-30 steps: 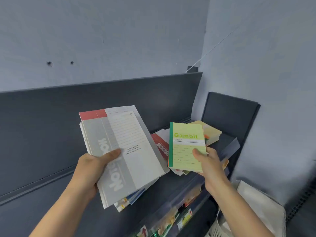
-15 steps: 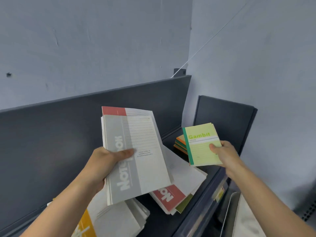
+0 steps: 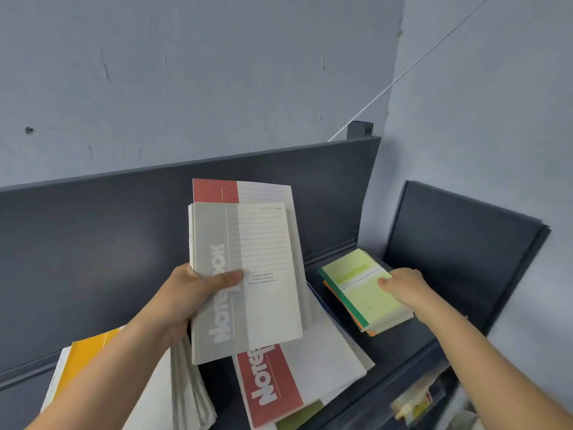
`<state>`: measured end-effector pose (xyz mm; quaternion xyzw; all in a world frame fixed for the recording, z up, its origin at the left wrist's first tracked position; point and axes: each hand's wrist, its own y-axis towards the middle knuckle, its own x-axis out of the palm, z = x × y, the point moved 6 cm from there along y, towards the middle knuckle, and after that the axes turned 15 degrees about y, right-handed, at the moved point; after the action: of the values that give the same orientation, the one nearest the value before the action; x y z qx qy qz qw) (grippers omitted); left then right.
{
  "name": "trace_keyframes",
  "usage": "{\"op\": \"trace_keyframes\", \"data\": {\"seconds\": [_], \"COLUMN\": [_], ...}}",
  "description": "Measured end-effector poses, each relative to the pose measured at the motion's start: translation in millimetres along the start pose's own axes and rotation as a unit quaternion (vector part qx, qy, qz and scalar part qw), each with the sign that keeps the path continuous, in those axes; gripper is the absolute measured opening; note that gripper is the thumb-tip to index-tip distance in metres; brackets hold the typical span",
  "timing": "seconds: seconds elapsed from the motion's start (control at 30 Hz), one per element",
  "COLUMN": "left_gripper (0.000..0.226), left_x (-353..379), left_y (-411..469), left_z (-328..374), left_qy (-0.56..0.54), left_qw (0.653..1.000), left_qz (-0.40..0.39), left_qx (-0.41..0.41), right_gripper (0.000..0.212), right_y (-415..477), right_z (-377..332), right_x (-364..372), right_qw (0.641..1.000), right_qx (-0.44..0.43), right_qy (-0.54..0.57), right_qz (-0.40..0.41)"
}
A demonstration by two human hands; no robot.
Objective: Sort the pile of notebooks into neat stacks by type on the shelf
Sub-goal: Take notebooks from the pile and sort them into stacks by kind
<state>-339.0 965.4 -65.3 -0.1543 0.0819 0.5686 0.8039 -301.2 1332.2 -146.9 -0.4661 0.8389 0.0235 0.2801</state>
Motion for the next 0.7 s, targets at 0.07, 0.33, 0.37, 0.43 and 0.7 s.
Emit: {"op": "trace_keyframes", "data": {"seconds": [0.07, 0.33, 0.37, 0.43, 0.7], "left_gripper": [0.041, 0.030, 0.030, 0.032, 0.046], "left_x": [5.0, 16.9, 16.4, 12.5, -38.9], "left_y": [-1.8, -16.4, -19.1, -25.0, -61.3], "left_z": [-0.9, -3.5, -3.7, -4.0, -17.6], "left_qy": [-0.004, -0.039, -0.046, -0.058, -0.072], "left_qw": [1.000, 0.998, 0.997, 0.996, 0.992], "left_qz": [0.017, 0.053, 0.056, 0.062, 0.089], "left_qx": [-0.002, -0.003, -0.002, 0.006, 0.059], "right_gripper": [0.028, 0.032, 0.028, 0.031, 0.075], "right_y": [7.6, -57.3, -76.9, -114.4, -146.6], "right_z": [7.9, -52.5, -69.9, -101.7, -132.1], "right_x": [2.8, -1.3, 8.8, 38.8, 137.2], "right_qw": [0.999, 0.973, 0.962, 0.935, 0.925], "right_qx": [0.006, -0.220, -0.259, -0.295, -0.261], "right_qy": [-0.038, -0.015, 0.087, 0.165, 0.142], "right_qz": [-0.012, 0.070, 0.019, -0.104, -0.236]}}
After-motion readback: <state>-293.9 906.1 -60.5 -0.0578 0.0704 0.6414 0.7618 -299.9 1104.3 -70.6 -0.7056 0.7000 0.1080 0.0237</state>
